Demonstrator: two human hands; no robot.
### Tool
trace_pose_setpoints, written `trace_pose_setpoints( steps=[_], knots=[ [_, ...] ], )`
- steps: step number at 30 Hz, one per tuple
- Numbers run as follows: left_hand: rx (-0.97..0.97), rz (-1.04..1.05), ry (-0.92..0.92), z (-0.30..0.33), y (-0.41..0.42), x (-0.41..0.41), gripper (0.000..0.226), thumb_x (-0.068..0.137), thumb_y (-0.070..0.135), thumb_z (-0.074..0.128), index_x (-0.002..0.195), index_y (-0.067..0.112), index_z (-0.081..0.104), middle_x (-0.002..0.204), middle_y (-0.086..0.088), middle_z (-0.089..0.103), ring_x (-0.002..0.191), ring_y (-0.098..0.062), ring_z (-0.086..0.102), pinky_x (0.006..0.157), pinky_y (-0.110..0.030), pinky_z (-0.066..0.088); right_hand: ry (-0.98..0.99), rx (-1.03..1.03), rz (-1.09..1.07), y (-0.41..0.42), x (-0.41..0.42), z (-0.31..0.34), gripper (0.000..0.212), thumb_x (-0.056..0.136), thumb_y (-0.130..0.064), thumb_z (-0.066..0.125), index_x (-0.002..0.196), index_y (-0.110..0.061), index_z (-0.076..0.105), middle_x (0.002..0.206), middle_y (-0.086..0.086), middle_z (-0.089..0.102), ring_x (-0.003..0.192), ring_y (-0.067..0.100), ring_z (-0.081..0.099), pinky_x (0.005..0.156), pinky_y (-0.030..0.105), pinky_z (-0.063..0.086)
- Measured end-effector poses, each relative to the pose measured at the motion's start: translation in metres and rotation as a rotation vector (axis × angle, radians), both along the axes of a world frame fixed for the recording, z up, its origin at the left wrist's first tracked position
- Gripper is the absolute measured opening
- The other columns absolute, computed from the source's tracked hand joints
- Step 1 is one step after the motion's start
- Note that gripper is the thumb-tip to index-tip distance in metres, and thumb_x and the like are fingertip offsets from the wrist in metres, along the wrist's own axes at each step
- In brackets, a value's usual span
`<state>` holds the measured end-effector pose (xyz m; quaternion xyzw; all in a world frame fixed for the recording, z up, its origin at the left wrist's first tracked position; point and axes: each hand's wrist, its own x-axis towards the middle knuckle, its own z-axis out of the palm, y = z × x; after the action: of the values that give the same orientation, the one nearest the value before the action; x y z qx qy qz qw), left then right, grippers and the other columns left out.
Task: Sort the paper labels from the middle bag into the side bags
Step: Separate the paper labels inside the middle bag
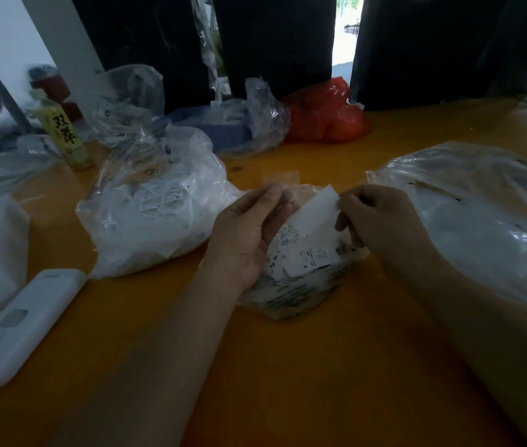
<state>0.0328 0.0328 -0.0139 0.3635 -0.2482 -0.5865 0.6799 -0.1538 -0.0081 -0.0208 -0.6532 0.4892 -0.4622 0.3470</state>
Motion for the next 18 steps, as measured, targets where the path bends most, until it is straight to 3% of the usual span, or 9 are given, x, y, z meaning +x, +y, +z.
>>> trace_pose_setpoints(
  steps=[3,7,9,13,18],
  knots=[
    [-0.003,-0.008,-0.037,-0.002,-0.001,-0.001,0.008,0.090,0.005,0.075,0.096,0.000,0.077,0.096,-0.017,0.080,0.087,-0.023,0.080,0.069,-0.020,0.062,-0.154,0.069,0.029,-0.001,-0.003,0.002,0.017,0.095,-0.016,0.058,0.081,-0.013,0.067,0.066,-0.006,0.068,0.050,0.011,0.051,0.054,0.027,0.047],
    [-0.018,-0.020,-0.080,-0.004,-0.001,-0.001,0.008,0.091,0.004,0.075,0.098,0.000,0.076,0.101,-0.019,0.079,0.096,-0.029,0.079,0.075,-0.023,0.062,-0.256,0.054,0.031,0.000,-0.007,0.005,0.008,0.094,-0.018,0.065,0.086,-0.016,0.065,0.059,-0.010,0.060,0.053,0.011,0.050,0.054,0.026,0.046],
    [-0.027,-0.016,-0.087,-0.005,-0.002,-0.001,0.012,0.090,0.003,0.074,0.101,-0.001,0.074,0.101,-0.019,0.079,0.098,-0.029,0.079,0.078,-0.025,0.063,-0.297,0.007,0.048,0.003,-0.008,0.008,0.006,0.096,-0.022,0.065,0.095,-0.015,0.066,0.069,-0.002,0.071,0.055,0.015,0.057,0.054,0.025,0.049],
    [-0.038,-0.011,-0.113,-0.005,-0.001,-0.002,0.014,0.088,0.005,0.075,0.102,0.001,0.075,0.098,-0.017,0.080,0.093,-0.024,0.079,0.077,-0.025,0.062,-0.433,-0.012,0.115,0.008,-0.005,0.014,0.028,0.097,-0.034,0.065,0.101,-0.007,0.069,0.093,0.006,0.077,0.075,0.026,0.075,0.066,0.027,0.059],
    [-0.010,0.019,-0.130,-0.004,-0.001,-0.003,0.018,0.085,0.003,0.078,0.103,0.002,0.078,0.099,-0.016,0.080,0.088,-0.020,0.079,0.072,-0.019,0.061,-0.221,-0.038,0.009,0.003,-0.005,0.007,0.017,0.088,-0.019,0.077,0.102,-0.020,0.068,0.084,-0.003,0.078,0.079,0.009,0.075,0.073,0.028,0.057]
  ],
)
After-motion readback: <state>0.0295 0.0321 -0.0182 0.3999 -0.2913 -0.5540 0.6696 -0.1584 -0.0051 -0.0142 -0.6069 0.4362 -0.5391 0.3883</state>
